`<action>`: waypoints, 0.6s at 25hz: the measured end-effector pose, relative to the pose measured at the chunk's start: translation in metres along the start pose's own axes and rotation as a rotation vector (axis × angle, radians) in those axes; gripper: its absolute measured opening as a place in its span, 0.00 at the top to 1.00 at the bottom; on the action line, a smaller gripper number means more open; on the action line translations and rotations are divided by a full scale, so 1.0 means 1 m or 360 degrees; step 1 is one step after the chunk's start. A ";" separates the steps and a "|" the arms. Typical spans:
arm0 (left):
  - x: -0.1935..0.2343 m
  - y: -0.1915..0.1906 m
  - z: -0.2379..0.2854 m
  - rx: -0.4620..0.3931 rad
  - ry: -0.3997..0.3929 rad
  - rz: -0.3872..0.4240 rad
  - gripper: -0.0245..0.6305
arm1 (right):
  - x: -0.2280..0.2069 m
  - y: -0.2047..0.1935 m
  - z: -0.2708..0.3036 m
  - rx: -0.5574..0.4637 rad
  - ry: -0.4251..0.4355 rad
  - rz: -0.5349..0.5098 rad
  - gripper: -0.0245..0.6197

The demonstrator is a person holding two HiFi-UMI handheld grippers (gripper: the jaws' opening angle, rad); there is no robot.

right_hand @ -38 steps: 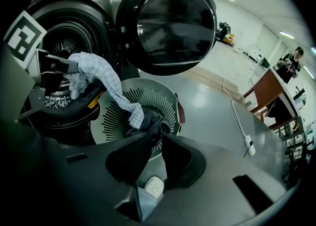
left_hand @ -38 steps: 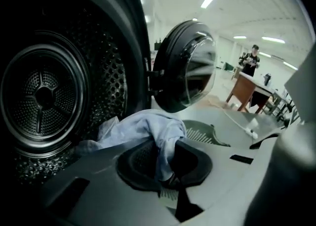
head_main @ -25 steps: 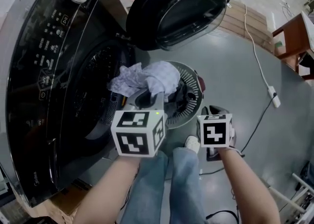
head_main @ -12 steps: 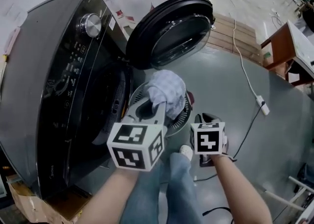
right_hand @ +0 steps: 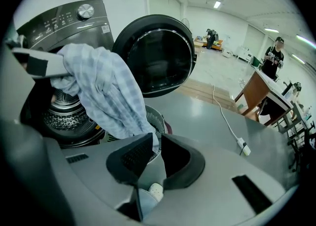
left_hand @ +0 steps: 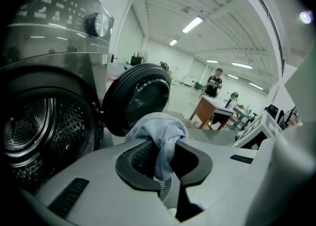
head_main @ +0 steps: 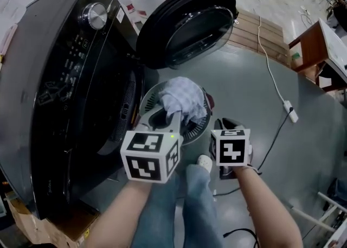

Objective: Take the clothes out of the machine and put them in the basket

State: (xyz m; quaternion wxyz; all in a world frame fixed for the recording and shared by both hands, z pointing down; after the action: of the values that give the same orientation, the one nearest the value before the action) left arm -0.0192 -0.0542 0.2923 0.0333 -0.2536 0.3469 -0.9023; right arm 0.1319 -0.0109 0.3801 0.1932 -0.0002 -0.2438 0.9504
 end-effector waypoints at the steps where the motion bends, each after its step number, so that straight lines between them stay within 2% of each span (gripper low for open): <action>1: 0.005 -0.006 0.005 0.0026 0.0021 0.0004 0.90 | -0.001 -0.001 0.003 -0.0006 0.0004 0.0013 0.88; 6: 0.039 -0.038 0.035 0.0194 0.0113 -0.0044 0.90 | 0.002 -0.011 0.026 0.0033 0.0020 0.0067 0.88; 10: 0.075 -0.076 0.065 0.0396 0.0210 -0.0099 0.90 | 0.011 -0.020 0.044 0.0078 0.0046 0.0048 0.88; 15: 0.128 -0.121 0.094 0.0687 0.0493 -0.0054 0.90 | 0.022 -0.028 0.068 0.0152 0.0089 0.0069 0.88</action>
State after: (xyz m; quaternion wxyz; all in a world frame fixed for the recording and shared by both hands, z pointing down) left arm -0.0712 -0.0504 0.4851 0.0180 -0.1054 0.1431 -0.9839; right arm 0.1152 -0.0117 0.4552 0.1792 -0.0226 -0.1926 0.9645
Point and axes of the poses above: the fingertips, and each gripper's own axes: z forward along the fingers, x to its left, y out of its top, the point moved 3 cm from there along -z, backward along the fingers, and after that the axes turned 15 degrees about -z, right-handed, at the moved point
